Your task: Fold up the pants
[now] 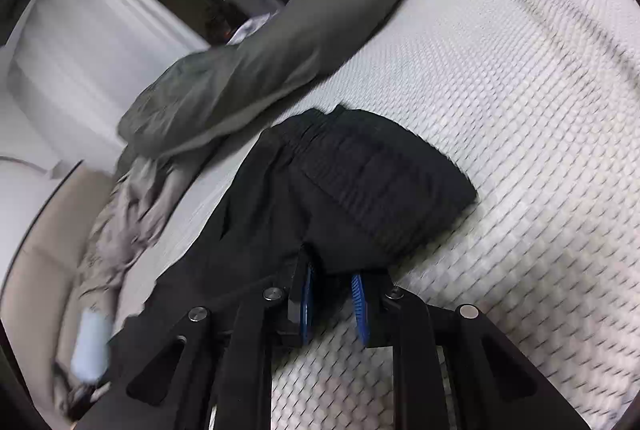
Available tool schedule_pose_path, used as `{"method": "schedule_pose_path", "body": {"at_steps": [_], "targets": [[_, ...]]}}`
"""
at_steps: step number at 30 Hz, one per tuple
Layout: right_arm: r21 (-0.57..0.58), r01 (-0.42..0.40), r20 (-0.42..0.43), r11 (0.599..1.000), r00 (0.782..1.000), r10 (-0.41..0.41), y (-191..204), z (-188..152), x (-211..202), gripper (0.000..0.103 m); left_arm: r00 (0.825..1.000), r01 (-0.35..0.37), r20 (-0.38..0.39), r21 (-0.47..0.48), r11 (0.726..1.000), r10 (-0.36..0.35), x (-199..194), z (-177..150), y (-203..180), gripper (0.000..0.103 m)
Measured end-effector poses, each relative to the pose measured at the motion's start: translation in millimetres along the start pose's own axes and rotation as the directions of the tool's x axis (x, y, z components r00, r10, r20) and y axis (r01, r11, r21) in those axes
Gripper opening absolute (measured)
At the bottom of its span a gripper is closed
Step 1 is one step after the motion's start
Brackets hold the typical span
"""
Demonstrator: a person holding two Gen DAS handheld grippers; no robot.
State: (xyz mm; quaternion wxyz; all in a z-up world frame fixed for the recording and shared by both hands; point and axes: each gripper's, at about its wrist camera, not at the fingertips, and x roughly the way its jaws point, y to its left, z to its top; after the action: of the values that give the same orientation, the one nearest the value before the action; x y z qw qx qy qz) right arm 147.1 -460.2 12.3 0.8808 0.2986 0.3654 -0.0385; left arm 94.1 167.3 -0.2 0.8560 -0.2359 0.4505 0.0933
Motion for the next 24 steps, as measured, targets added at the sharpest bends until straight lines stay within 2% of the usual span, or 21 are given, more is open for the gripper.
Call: {"method": "schedule_pose_path", "body": {"at_steps": [2,3,5,9,11,13,14,15,16,17,19,21,24], "targets": [[0.09,0.059,-0.04,0.994,0.998,-0.055,-11.2,2.1,3.9,0.044,1.0,0.005,-0.008,-0.056,0.998,-0.006,3.2,-3.9,30.5,0.076],[0.138,0.052,-0.073,0.989,0.996,-0.042,-17.3,-0.5,4.1,0.046,0.999,0.033,-0.016,-0.087,0.996,-0.035,5.6,-4.9,44.1,0.076],[0.146,-0.031,-0.074,0.989,0.996,0.042,-18.3,-7.1,-5.3,0.05,0.994,0.104,-0.009,-0.138,0.985,-0.106,6.9,-4.2,63.0,0.076],[0.106,-0.103,-0.092,0.989,0.989,0.113,-9.1,-26.7,-16.7,0.054,0.984,0.176,0.034,-0.214,0.961,-0.172,18.0,6.1,80.7,0.076],[0.095,-0.119,-0.108,0.988,0.986,0.129,-5.4,-32.0,-12.8,0.054,0.985,0.173,0.056,-0.27,0.947,-0.164,28.5,13.8,90.8,0.073],[0.074,-0.099,-0.093,0.992,0.99,0.106,-1.5,-29.5,-3.5,0.047,0.991,0.13,0.079,-0.31,0.942,-0.11,30.6,18.0,95.3,0.056],[0.083,-0.103,-0.078,0.991,0.991,0.11,-2.0,-27.2,2.0,0.034,0.995,0.08,0.08,-0.301,0.95,-0.059,29.8,19.5,95.0,0.026],[0.097,-0.096,-0.079,0.991,0.991,0.104,-4.3,-27.1,6.9,0.029,0.997,0.045,0.076,-0.287,0.957,-0.024,32.6,24.0,94.8,0.008],[0.11,-0.083,-0.084,0.991,0.992,0.092,-3.9,-28.3,12.0,0.015,0.996,0.047,0.083,-0.264,0.964,-0.025,29.4,23.9,97.7,0.005],[0.114,-0.066,-0.096,0.991,0.992,0.077,-5.6,-29.6,16.1,0.007,0.995,0.063,0.093,-0.263,0.963,-0.039,31.9,27.3,100.7,0.004],[0.091,-0.022,-0.084,0.996,0.996,0.03,-3.9,-32.1,18.1,0.003,0.992,0.097,0.106,-0.249,0.964,-0.072,19.3,17.8,112.0,0.003],[0.063,-0.009,-0.061,0.998,0.998,0.013,1.8,-39.5,6.9,0.003,0.991,0.097,0.114,-0.223,0.97,-0.072,7.7,10.2,116.1,0.003],[0.026,-0.044,-0.048,0.999,0.998,0.046,4.9,-59.8,-22.7,0.002,0.99,0.074,0.129,-0.188,0.979,-0.05,-28.5,-19.6,129.0,0.003]]}}
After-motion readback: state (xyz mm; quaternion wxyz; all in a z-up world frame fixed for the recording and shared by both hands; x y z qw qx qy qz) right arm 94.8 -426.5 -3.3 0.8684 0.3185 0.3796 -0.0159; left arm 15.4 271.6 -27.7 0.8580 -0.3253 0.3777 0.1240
